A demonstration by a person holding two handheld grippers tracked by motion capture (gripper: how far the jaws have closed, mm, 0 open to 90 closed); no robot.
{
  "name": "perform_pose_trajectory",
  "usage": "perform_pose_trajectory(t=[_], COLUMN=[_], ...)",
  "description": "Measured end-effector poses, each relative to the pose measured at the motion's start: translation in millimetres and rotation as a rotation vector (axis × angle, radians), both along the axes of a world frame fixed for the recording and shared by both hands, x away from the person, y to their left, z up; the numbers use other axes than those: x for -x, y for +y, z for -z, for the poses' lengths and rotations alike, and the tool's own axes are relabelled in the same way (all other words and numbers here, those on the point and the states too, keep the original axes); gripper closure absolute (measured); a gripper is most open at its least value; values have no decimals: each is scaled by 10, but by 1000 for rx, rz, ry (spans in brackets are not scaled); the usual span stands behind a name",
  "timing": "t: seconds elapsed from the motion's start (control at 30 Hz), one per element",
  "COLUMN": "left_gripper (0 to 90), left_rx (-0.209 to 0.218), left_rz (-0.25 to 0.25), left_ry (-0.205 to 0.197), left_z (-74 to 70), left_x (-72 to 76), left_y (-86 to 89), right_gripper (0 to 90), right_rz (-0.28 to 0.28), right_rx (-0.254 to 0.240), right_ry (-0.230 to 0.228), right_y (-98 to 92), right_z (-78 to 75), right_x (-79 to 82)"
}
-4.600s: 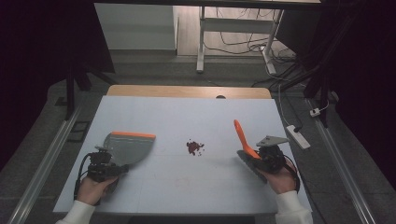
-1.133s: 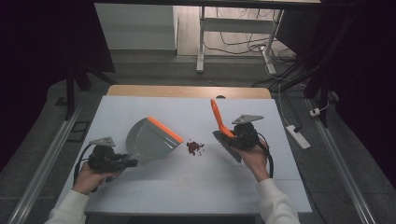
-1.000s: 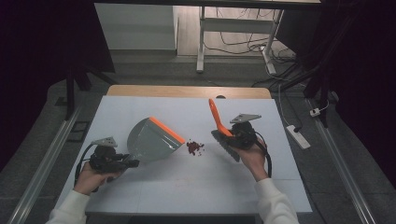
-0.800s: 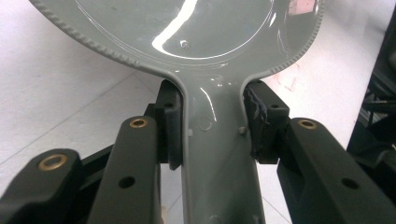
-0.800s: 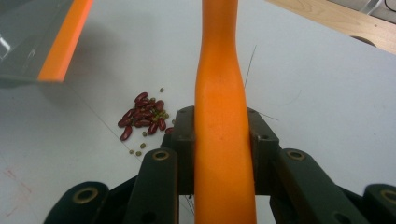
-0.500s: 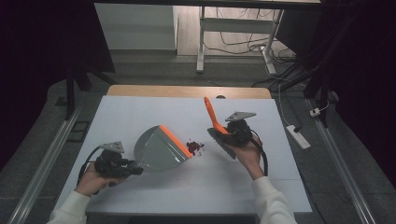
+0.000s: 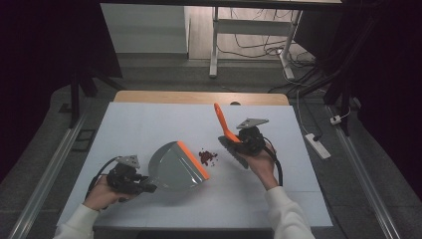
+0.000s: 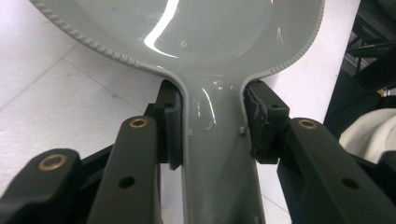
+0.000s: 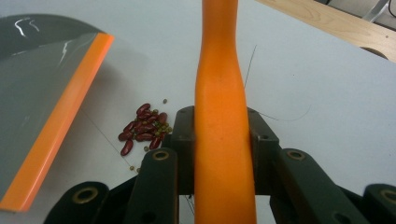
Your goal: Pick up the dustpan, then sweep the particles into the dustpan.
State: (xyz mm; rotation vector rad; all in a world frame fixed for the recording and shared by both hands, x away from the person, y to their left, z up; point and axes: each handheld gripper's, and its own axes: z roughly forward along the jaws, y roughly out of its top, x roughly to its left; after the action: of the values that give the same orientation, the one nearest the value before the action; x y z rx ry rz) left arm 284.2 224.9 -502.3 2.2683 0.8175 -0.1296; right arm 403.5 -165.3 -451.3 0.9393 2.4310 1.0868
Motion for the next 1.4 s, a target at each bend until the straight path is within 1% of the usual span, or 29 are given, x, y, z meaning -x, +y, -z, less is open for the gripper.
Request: perform_pose_trajectory(t=[0.2,0.27,0.47,0.63,0.83,0.93,0.97,1.07,1.2,1.4], left_gripper=[613,613,613,613,613,613,613,613,613,613], left_rx=[-28,-31,-34,-50,-59,-62,-65,-68,-73,-68], left_rz=[11,10,18,16,24,25,25,27,24,16], left_ry=[22,27,35,50,56,59,59,61,59,59], left_z=[40,48,72,97,114,120,121,124,125,122], left_x=[-7,-11,-10,-31,-50,-71,-79,-90,-87,-93], left_y=[-63,-83,-133,-162,-195,-222,-235,-257,-256,-242], right_gripper=[703,704,704,703,704,703,704,703,704,704], right_rz=[0,-13,-23,-25,-30,-36,-35,-38,-33,-33], right_rx=[1,3,16,25,35,48,49,58,70,79], right_ry=[5,2,2,11,18,11,18,12,8,0], right_y=[22,43,103,147,192,220,243,268,277,290], right_z=[21,35,65,105,146,166,180,195,200,213], right_x=[-18,-31,-43,-72,-99,-111,-119,-137,-146,-150])
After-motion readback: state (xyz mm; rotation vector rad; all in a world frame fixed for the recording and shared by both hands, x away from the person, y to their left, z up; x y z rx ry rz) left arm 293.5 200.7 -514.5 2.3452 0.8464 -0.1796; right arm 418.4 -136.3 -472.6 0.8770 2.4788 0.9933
